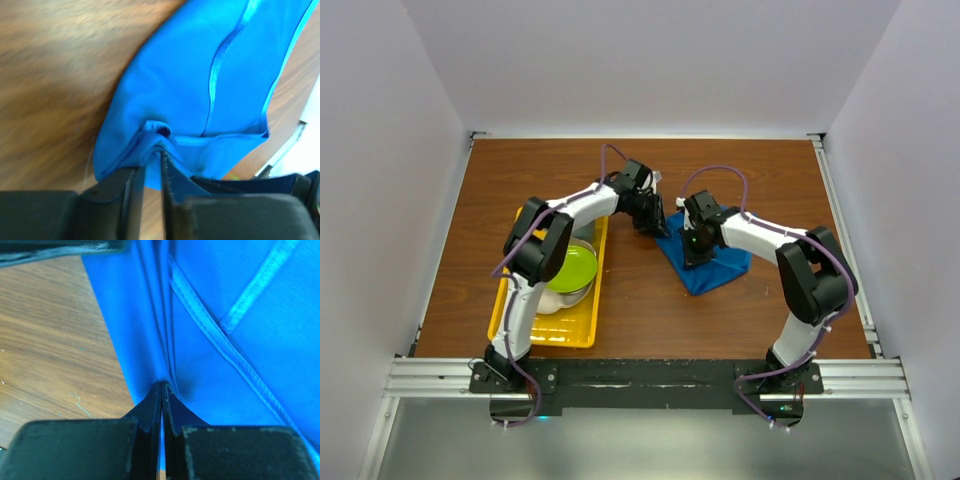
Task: Fold the napkin, place the utensils inside, and roll it up
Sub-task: Roll the napkin with the utensil
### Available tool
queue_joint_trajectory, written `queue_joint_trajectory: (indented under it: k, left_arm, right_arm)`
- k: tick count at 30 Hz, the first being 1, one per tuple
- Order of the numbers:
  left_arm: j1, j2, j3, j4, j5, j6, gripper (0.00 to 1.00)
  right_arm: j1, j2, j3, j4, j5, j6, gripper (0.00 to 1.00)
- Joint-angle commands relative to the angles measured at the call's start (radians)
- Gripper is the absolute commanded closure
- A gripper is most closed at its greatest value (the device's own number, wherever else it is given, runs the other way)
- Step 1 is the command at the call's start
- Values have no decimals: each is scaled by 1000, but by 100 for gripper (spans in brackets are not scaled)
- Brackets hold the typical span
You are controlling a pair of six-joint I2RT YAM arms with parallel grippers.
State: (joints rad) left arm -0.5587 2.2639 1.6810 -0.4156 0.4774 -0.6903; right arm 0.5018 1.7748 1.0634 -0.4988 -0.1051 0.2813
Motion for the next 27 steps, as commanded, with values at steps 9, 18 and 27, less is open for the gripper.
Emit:
queue_joint_trajectory:
  k: [9, 18, 27]
  left_arm:
    - [-1, -195, -207, 173, 154, -98, 90]
    - [-29, -66, -169, 241, 165, -114, 97]
    - [-9, 60, -171, 198, 87, -104, 100]
  right_arm:
    - [1, 129, -59, -21, 94, -14, 100]
    - [0, 126, -33, -46, 104, -13, 100]
    - [1, 97, -36, -34, 99, -28, 96]
